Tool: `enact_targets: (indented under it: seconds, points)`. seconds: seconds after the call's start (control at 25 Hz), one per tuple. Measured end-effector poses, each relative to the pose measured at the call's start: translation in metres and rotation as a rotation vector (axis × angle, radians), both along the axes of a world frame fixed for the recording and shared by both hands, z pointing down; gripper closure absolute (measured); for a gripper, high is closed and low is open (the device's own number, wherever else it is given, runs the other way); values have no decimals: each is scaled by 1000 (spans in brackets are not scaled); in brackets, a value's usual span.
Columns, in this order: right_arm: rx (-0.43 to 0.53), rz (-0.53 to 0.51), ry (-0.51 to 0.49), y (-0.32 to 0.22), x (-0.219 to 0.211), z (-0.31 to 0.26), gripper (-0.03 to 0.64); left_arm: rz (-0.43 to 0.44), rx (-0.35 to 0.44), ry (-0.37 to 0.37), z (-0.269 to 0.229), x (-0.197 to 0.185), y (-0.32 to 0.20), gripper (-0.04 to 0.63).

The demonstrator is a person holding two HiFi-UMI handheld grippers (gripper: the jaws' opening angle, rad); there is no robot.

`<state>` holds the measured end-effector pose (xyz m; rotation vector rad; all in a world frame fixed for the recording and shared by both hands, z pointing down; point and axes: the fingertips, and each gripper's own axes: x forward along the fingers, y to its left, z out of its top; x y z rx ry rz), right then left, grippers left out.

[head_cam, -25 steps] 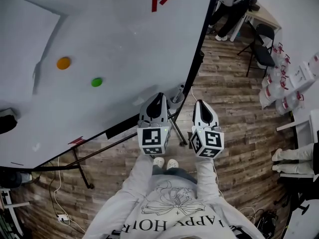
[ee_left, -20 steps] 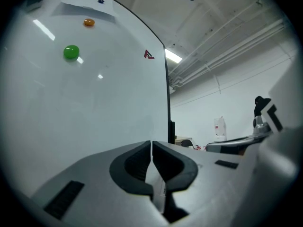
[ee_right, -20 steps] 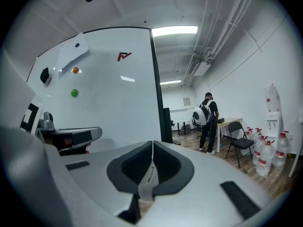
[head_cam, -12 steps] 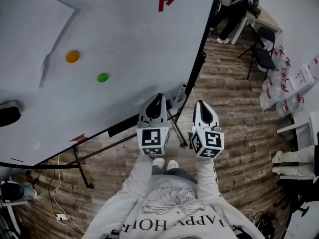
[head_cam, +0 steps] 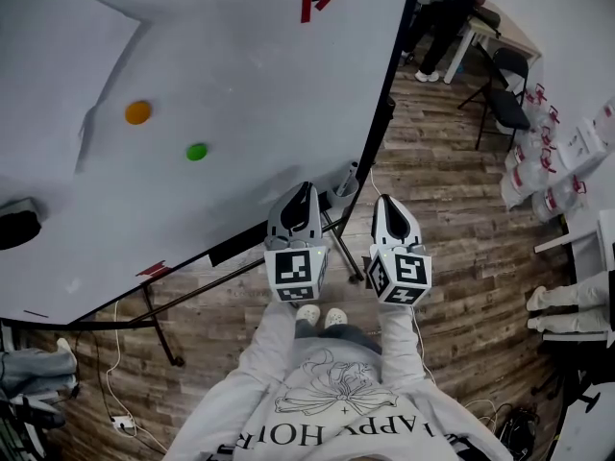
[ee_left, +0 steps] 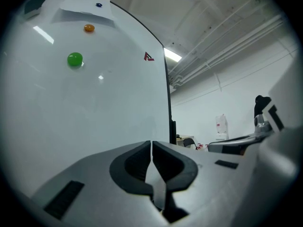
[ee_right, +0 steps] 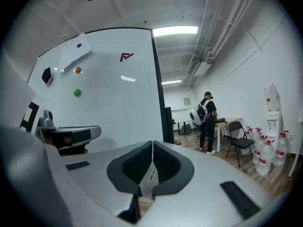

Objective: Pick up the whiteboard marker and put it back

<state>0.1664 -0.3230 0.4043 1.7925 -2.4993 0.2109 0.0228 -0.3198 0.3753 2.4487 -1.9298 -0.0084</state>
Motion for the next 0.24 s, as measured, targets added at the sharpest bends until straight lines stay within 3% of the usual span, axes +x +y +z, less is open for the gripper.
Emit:
enact_targets:
  seconds: [0.24]
  points:
    - [-6,0,0,-2,0,3,609,3,-3,4,2,1,-2,581]
